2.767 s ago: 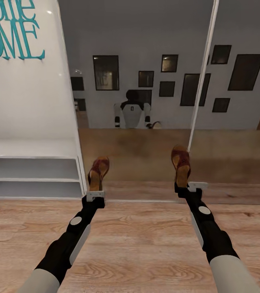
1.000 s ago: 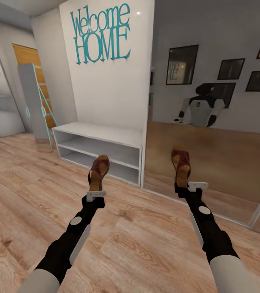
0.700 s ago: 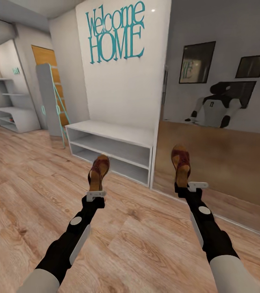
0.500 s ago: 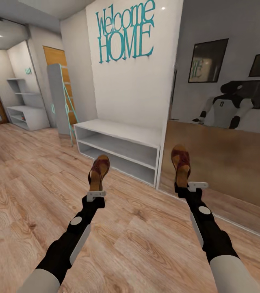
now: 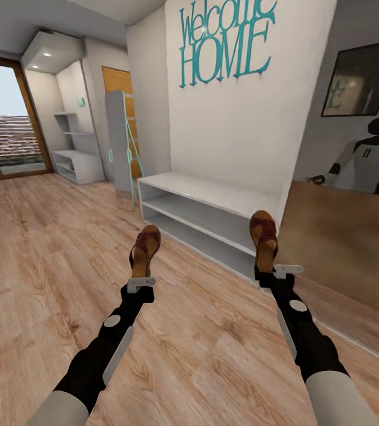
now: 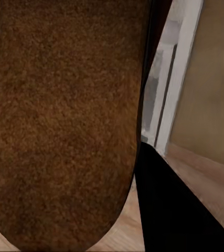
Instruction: Pick up the two gym shoes and the two sandals from the corridor floor and place them onto the hallstand (shoe rack) in the corridor, making sure they are on the rack and not on the floor. Arrange them so the two gym shoes are next to each other and the two sandals are next to each other.
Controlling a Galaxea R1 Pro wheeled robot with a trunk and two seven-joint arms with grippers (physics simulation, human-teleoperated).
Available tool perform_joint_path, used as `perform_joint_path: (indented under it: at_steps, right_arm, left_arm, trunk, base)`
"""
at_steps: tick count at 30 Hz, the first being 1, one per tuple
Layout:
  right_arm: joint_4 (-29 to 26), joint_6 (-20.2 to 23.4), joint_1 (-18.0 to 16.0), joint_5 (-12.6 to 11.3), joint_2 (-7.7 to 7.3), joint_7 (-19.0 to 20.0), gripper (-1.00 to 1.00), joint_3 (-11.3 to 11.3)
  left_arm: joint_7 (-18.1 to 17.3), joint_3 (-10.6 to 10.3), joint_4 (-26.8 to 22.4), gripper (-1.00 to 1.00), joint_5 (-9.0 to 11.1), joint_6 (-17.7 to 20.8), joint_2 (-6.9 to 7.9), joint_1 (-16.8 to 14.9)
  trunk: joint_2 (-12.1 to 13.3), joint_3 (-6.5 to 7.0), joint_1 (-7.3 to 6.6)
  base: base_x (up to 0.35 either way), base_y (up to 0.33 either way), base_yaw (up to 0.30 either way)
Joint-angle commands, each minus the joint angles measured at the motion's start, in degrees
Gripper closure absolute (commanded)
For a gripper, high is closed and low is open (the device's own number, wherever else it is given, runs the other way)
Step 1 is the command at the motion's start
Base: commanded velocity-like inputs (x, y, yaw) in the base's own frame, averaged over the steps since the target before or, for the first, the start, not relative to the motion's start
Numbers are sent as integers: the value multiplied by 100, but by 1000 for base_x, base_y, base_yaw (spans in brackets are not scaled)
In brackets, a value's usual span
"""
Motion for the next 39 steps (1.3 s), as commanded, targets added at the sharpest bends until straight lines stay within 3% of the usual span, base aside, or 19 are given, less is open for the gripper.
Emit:
perform_joint_path:
  at_steps: [1,39]
  right_arm:
    - [-15,39,-1,40,0,-12,100,-4]
    - [-15,39,-1,40,0,-9,100,-1]
  left_arm:
    - [36,-18,-7,100,29,29,2,-4]
    - [36,-18,-3,100,31,29,2,-4]
  trunk:
    - [-3,-10,2]
    - [-3,-158,2]
  base:
    - [287,180,290]
    - [285,182,290]
